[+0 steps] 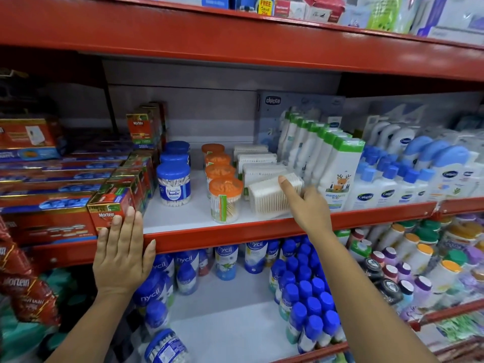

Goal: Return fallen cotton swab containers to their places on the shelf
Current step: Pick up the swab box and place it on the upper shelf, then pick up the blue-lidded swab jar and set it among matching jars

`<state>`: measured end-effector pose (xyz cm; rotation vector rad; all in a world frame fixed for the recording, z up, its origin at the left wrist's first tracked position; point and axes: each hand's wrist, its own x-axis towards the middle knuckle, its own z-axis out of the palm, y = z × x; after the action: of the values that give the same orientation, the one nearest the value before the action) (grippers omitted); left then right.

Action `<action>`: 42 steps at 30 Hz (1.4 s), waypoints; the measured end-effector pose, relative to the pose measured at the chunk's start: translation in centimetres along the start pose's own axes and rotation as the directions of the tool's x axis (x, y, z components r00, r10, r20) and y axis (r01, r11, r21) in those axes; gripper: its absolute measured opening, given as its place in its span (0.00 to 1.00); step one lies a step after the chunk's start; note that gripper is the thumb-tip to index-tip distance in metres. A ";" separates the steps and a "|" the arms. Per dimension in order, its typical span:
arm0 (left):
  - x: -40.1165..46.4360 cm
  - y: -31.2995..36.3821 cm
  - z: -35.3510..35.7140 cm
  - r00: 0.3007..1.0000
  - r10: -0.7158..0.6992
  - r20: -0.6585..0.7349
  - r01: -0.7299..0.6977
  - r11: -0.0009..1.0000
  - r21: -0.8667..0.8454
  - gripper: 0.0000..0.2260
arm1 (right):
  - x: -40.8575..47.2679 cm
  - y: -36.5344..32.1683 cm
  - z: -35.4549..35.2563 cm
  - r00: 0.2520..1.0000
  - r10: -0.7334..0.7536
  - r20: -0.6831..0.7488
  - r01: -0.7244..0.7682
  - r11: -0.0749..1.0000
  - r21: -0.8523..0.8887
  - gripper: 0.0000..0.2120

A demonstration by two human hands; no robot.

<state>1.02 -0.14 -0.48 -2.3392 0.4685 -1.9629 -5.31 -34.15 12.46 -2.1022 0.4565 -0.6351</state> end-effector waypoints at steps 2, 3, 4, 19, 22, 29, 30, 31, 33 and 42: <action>0.1 0.1 0.0 1.000 -0.003 0.001 0.003 1.000 0.000 0.26 | 0.0 0.3 0.3 0.995 -0.081 -0.060 0.077 0.996 -0.055 0.35; 0.1 0.1 -0.1 1.000 -0.004 0.001 0.004 1.000 0.000 0.26 | -0.1 0.4 0.4 0.990 -0.114 -0.084 0.107 0.991 -0.080 0.33; 0.1 0.1 -0.1 1.000 -0.004 0.002 0.004 1.000 0.000 0.26 | -0.1 0.4 0.5 0.986 -0.133 -0.100 0.123 0.987 -0.100 0.31; 0.5 0.4 -0.2 0.999 -0.031 0.016 0.031 0.999 0.029 0.27 | -9.9 7.7 7.7 0.784 -0.589 -0.196 0.539 0.803 -0.255 0.31; 0.4 0.4 -0.3 0.999 -0.039 0.033 0.039 0.999 0.024 0.27 | -13.9 11.1 11.4 0.829 -0.559 0.038 0.555 0.810 -0.188 0.31; -0.1 0.3 0.1 0.998 -0.048 0.033 0.047 0.998 0.035 0.25 | -19.5 14.3 18.8 0.757 -0.224 0.614 0.351 0.932 -0.093 0.34; 0.0 0.3 0.1 0.998 -0.052 0.029 0.051 0.998 0.039 0.24 | -19.5 14.1 19.5 0.689 -0.139 0.711 0.299 0.948 -0.105 0.35; 0.0 0.4 0.0 0.998 -0.053 0.023 0.052 0.998 0.041 0.24 | -19.3 13.8 20.1 0.619 -0.059 0.783 0.257 0.958 -0.130 0.36; 0.1 0.4 0.0 0.998 -0.053 0.028 0.052 0.997 0.049 0.24 | -18.9 12.9 21.4 0.516 0.065 0.854 0.208 0.958 -0.199 0.40; -0.1 0.1 -0.1 0.999 -0.024 0.027 0.023 0.998 0.057 0.27 | -19.7 9.9 24.6 0.552 0.109 0.827 0.311 0.893 -0.325 0.34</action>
<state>0.91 -0.23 -0.59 -2.3447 0.3801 -1.9249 -7.46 -13.49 -13.19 -2.5750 -0.1106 0.5294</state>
